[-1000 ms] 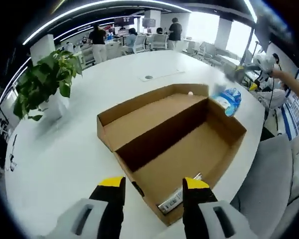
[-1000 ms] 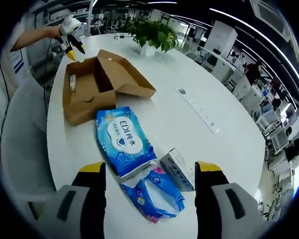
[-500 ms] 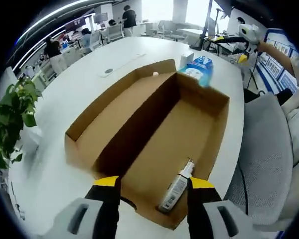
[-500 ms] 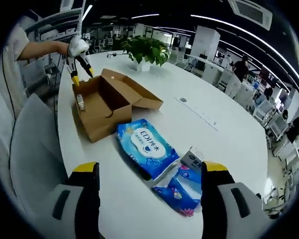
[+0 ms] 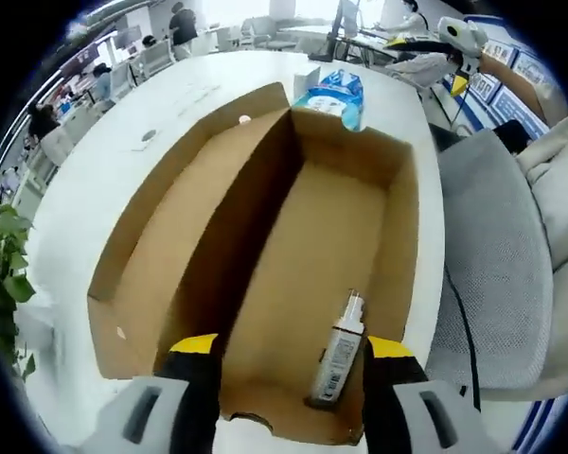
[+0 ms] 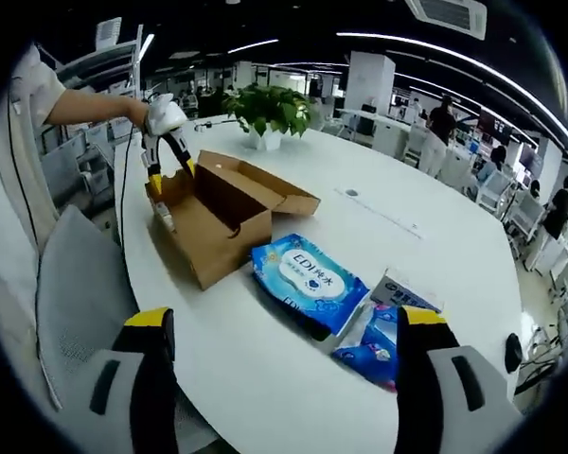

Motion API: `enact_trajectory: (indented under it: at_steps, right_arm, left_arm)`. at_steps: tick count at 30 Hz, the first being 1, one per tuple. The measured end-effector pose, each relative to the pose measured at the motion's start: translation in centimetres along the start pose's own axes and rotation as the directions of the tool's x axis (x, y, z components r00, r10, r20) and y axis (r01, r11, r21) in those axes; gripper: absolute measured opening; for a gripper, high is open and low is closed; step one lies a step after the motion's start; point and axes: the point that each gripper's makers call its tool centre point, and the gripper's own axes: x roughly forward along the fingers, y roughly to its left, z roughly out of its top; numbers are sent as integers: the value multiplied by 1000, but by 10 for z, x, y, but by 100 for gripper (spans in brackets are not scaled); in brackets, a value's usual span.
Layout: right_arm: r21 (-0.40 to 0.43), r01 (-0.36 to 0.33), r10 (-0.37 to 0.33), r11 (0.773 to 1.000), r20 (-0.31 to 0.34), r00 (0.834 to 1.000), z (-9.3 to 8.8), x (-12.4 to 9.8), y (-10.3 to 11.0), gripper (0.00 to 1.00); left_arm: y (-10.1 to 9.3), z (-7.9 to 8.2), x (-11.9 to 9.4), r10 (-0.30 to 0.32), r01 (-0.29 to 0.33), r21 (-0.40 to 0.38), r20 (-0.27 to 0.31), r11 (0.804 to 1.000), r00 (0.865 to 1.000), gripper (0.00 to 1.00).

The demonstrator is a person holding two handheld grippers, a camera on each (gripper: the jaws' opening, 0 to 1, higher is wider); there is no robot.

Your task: Operate the shoe box by opening the lid, removing the specified soft item, and placing it in the target area until the item is outside and the box remains undamaged.

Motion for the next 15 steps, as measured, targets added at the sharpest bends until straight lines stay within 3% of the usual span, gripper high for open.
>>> enact_trajectory:
  at_steps: [3,10,15]
  right_arm:
    - [22,4,-4,1000,5,1000,-4,-1,6,96]
    - [45,-5,6,999,-19,1000,-15,-2,20,96]
    - [73,9,-9,997,-14,1000,-15,-2,21,96]
  left_arm:
    - [-5,-5,7,-38,39,30,-40,999,998,63]
    - [-4,-17,20,-64,75,85,-124,994,990,63]
    - [-8,-24,28,-90,121,153,-194,981,977,64]
